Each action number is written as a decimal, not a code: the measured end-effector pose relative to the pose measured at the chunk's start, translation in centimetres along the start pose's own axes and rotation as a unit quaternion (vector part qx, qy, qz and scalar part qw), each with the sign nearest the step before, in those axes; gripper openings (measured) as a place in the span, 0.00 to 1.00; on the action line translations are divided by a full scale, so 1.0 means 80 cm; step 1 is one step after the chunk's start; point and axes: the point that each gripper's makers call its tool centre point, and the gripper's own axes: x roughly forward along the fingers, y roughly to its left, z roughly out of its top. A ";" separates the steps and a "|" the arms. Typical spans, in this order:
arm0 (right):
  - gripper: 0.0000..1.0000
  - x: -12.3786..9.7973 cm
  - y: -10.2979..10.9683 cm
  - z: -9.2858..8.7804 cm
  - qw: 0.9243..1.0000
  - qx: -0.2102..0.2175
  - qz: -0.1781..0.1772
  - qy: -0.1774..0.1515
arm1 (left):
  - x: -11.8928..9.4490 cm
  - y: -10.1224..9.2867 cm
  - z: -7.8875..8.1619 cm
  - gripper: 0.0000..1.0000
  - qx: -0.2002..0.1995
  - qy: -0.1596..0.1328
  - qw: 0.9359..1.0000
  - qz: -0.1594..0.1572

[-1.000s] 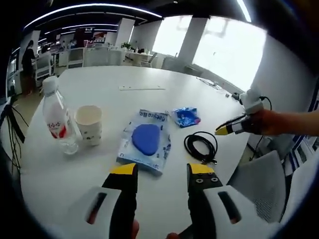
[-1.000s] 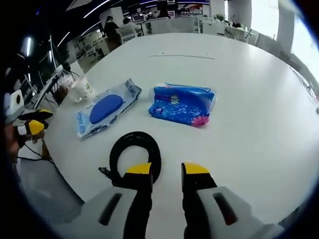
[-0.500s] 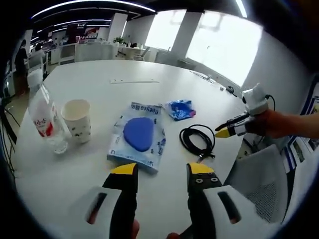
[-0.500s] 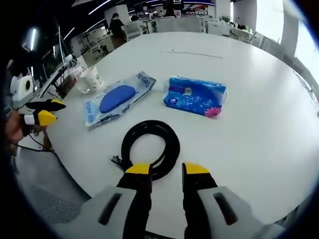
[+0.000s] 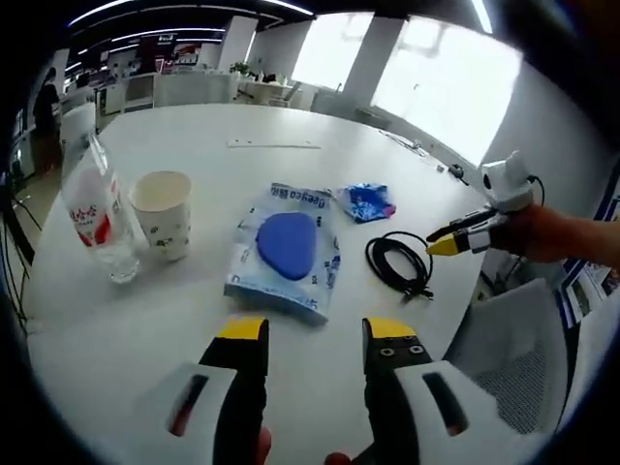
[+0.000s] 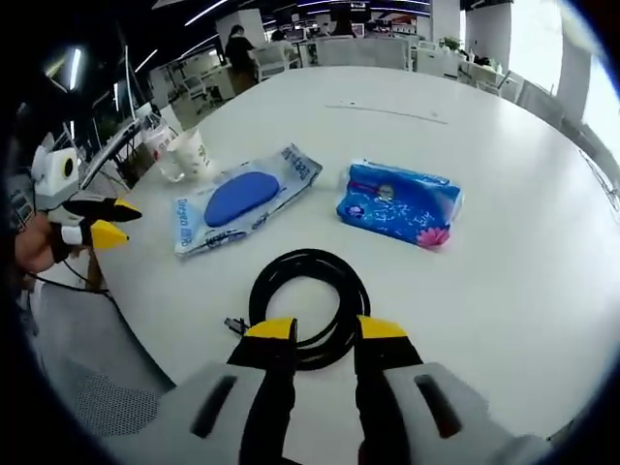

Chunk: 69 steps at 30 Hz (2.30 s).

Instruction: Arrange the tabletop items into an orderly group along one side of the table until the central work area is clear of visible clutter.

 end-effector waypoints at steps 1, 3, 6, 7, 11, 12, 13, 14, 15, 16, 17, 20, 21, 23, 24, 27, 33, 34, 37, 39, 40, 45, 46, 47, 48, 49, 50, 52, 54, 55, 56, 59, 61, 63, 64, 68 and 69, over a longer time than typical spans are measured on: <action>0.21 0.001 0.001 0.005 1.000 -0.010 0.004 -0.001 | 0.001 0.001 0.000 0.37 -0.002 0.000 1.000 0.002; 0.21 0.002 0.003 0.010 1.000 -0.027 0.011 0.001 | 0.002 0.004 -0.001 0.37 -0.011 0.002 1.000 0.006; 0.21 0.007 0.003 0.019 0.998 -0.052 0.019 0.006 | 0.005 0.007 -0.002 0.37 -0.024 0.001 1.000 0.011; 0.21 0.010 0.003 0.023 0.998 -0.055 0.022 0.007 | 0.006 0.008 -0.004 0.37 -0.027 0.002 1.000 0.015; 0.20 0.020 0.002 0.040 0.997 -0.069 0.033 0.007 | 0.014 0.012 -0.006 0.37 -0.046 -0.001 0.999 0.024; 0.20 0.025 0.001 0.046 0.996 -0.078 0.037 0.008 | 0.016 0.012 -0.006 0.36 -0.051 -0.001 0.998 0.026; 0.20 0.029 0.001 0.051 0.995 -0.088 0.041 0.010 | 0.017 0.011 -0.006 0.36 -0.054 -0.003 0.998 0.027; 0.20 0.031 0.001 0.056 0.995 -0.091 0.041 0.010 | 0.021 0.012 -0.005 0.36 -0.058 -0.003 0.998 0.029; 0.20 0.034 0.001 0.061 0.994 -0.095 0.043 0.010 | 0.023 0.012 -0.005 0.36 -0.061 -0.003 0.998 0.030; 0.20 0.039 0.001 0.067 0.994 -0.101 0.047 0.012 | 0.026 0.012 -0.004 0.36 -0.064 -0.005 0.997 0.031; 0.20 0.041 0.001 0.073 0.993 -0.105 0.049 0.013 | 0.027 0.011 -0.003 0.35 -0.066 -0.005 0.997 0.032; 0.20 0.051 0.005 0.091 0.990 -0.126 0.059 0.015 | 0.037 0.012 -0.004 0.35 -0.076 -0.001 0.996 0.041; 0.20 0.055 0.006 0.096 0.989 -0.136 0.061 0.017 | 0.040 0.012 -0.004 0.34 -0.081 -0.002 0.996 0.041; 0.20 0.065 0.006 0.108 0.987 -0.146 0.066 0.019 | 0.043 0.011 -0.004 0.34 -0.087 -0.001 0.995 0.043; 0.20 0.071 0.006 0.115 0.986 -0.154 0.068 0.020 | 0.046 0.011 -0.003 0.34 -0.088 -0.001 0.995 0.044; 0.21 0.086 0.004 0.130 0.984 -0.164 0.071 0.024 | 0.050 0.011 -0.001 0.34 -0.094 -0.002 0.995 0.046; 0.23 0.118 0.004 0.157 0.979 -0.182 0.084 0.030 | 0.057 0.013 0.000 0.31 -0.105 0.002 0.993 0.050; 0.23 0.122 0.004 0.160 0.978 -0.185 0.087 0.032 | 0.059 0.013 0.000 0.31 -0.103 0.005 0.993 0.052; 0.24 0.142 0.000 0.163 0.977 -0.189 0.091 0.044 | 0.062 0.016 -0.003 0.31 -0.109 0.018 0.992 0.061; 0.23 0.153 -0.001 0.164 0.976 -0.190 0.092 0.050 | 0.066 0.019 -0.007 0.30 -0.110 0.031 0.991 0.069; 0.24 0.159 -0.002 0.163 0.976 -0.191 0.094 0.055 | 0.068 0.019 -0.007 0.30 -0.111 0.032 0.991 0.070; 0.23 0.172 0.001 0.158 0.975 -0.183 0.106 0.066 | 0.078 0.020 -0.006 0.28 -0.113 0.041 0.990 0.071; 0.22 0.174 0.001 0.156 0.975 -0.185 0.106 0.067 | 0.080 0.020 -0.006 0.27 -0.114 0.041 0.990 0.071; 0.19 0.176 -0.001 0.155 0.974 -0.188 0.104 0.067 | 0.083 0.021 -0.008 0.26 -0.115 0.045 0.990 0.072; 0.19 0.179 -0.002 0.152 0.974 -0.188 0.105 0.072 | 0.085 0.022 -0.012 0.24 -0.114 0.054 0.989 0.076; 0.18 0.180 -0.001 0.151 0.974 -0.182 0.110 0.072 | 0.088 0.021 -0.014 0.24 -0.113 0.059 0.989 0.077; 0.17 0.179 0.001 0.150 0.975 -0.178 0.114 0.070 | 0.090 0.021 -0.014 0.23 -0.115 0.058 0.989 0.075; 0.11 0.176 0.011 0.150 0.974 -0.179 0.128 0.060 | 0.095 0.018 -0.013 0.20 -0.121 0.057 0.988 0.072; 0.05 0.176 0.014 0.148 0.972 -0.188 0.132 0.056 | 0.097 0.017 -0.018 0.16 -0.112 0.068 0.988 0.076; 0.03 0.175 0.015 0.147 0.971 -0.188 0.134 0.055 | 0.098 0.017 -0.019 0.13 -0.111 0.070 0.988 0.075; 0.02 0.174 0.017 0.147 0.972 -0.183 0.136 0.053 | 0.098 0.018 -0.019 0.13 -0.118 0.072 0.987 0.078; 0.00 0.168 0.019 0.147 0.974 -0.176 0.133 0.048 | 0.099 0.019 -0.017 0.11 -0.109 0.078 0.988 0.076; 0.00 0.163 0.016 0.145 0.974 -0.186 0.120 0.046 | 0.098 0.022 -0.012 0.08 -0.102 0.075 0.989 0.080; 0.00 0.157 0.015 0.144 0.974 -0.186 0.119 0.043 | 0.097 0.027 -0.008 0.04 -0.098 0.073 0.989 0.085; 0.00 0.152 0.014 0.146 0.976 -0.180 0.117 0.035 | 0.096 0.031 -0.004 0.04 -0.096 0.072 0.989 0.089; 0.00 0.135 0.010 0.152 0.980 -0.162 0.116 0.015 | 0.094 0.045 0.008 0.02 -0.096 0.061 0.989 0.096; 0.00 0.133 0.009 0.152 0.980 -0.161 0.115 0.013 | 0.094 0.049 0.012 0.02 -0.097 0.058 0.989 0.097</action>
